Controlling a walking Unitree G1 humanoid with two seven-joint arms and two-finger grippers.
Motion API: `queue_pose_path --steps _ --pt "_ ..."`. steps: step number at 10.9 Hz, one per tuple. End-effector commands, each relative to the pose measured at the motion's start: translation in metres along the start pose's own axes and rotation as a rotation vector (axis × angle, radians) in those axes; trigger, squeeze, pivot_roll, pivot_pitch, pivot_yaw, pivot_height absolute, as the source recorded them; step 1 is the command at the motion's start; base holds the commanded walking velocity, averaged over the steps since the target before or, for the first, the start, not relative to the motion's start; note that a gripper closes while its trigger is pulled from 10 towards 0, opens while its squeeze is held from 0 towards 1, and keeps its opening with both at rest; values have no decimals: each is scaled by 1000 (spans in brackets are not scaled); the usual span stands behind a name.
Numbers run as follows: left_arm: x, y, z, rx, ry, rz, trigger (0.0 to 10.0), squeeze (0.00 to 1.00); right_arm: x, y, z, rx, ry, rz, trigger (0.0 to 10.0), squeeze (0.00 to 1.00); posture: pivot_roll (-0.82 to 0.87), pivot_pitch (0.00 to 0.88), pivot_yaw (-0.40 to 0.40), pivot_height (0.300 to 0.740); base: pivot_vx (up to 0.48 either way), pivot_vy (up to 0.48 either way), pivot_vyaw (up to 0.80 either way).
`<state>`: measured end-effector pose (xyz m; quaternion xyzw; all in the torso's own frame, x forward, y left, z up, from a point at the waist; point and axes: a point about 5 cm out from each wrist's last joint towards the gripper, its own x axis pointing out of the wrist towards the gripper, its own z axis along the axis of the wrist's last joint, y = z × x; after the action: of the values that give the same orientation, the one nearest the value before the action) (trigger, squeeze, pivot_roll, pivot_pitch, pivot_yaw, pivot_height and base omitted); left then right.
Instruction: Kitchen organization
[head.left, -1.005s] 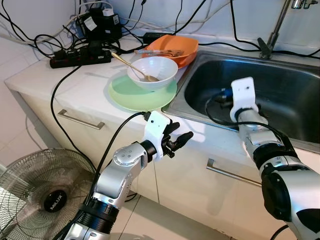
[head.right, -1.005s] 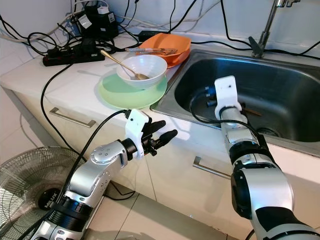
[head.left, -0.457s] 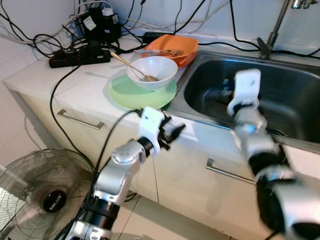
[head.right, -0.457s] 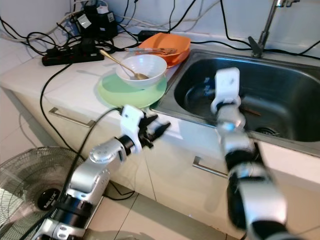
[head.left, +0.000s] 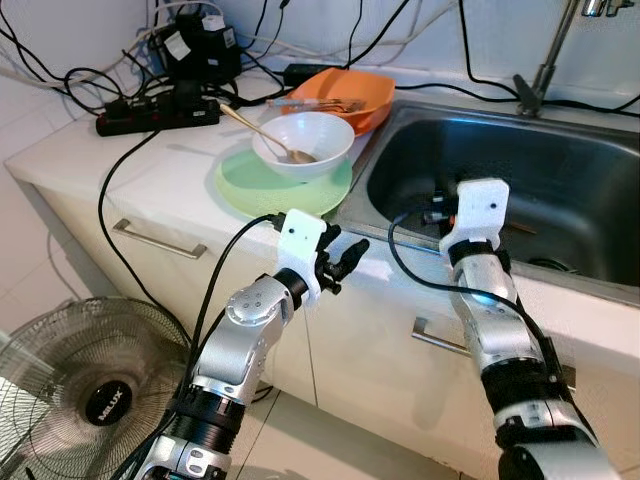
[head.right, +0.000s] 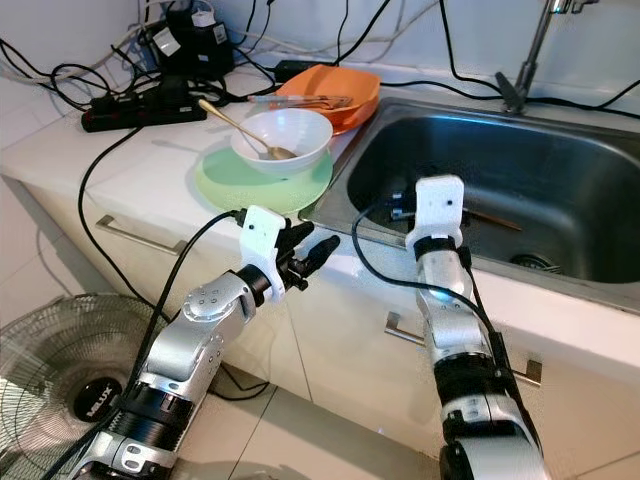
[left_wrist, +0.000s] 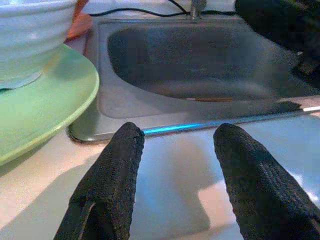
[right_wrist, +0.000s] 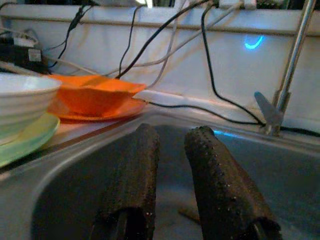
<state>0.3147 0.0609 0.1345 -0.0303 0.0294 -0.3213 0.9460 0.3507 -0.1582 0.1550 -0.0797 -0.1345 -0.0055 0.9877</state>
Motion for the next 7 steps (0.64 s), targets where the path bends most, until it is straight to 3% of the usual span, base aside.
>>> queue_pose_path --steps 1,4,7 --pt "2 5 5 13 -24 30 10000 0 -2 3 3 19 -7 6 10000 0 43 0 86 740 0 0 0" --pt "2 7 10 19 -89 71 10000 0 -5 6 5 32 -1 0 10000 0 53 0 86 740 0 0 0" --pt "1 15 23 45 -213 185 10000 0 -9 8 -3 39 25 -24 10000 0 66 0 86 740 0 0 0"
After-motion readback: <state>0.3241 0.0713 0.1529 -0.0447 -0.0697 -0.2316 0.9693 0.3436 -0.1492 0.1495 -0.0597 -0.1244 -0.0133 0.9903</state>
